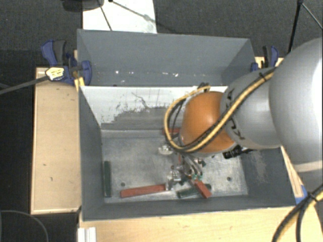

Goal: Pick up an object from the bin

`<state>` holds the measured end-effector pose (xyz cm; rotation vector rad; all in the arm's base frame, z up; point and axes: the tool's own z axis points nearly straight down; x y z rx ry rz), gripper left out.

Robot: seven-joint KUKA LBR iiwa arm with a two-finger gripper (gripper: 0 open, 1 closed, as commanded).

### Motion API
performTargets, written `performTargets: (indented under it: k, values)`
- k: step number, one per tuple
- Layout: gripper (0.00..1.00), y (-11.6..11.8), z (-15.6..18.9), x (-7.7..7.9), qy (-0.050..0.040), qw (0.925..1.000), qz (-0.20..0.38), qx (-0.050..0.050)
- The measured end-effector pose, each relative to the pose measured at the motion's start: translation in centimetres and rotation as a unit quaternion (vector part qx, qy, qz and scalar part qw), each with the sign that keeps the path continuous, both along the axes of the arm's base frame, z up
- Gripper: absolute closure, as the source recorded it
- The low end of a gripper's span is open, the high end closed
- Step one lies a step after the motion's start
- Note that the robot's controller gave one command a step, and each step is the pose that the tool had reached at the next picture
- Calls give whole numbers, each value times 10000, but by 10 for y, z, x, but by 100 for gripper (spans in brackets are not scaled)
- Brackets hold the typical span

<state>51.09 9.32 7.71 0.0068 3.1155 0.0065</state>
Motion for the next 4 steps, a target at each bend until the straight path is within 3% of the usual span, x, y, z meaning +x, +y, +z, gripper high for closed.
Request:
performTargets:
  k: [1,2,3,4]
  values:
    - [0,0,0,0,6,10000,-7,1]
    - [0,37,2,-15,53,10000,19,-29]
    - [0,73,2,-18,27,9999,-125,-30]
    - [100,-38,-3,-26,78,9986,517,-27]
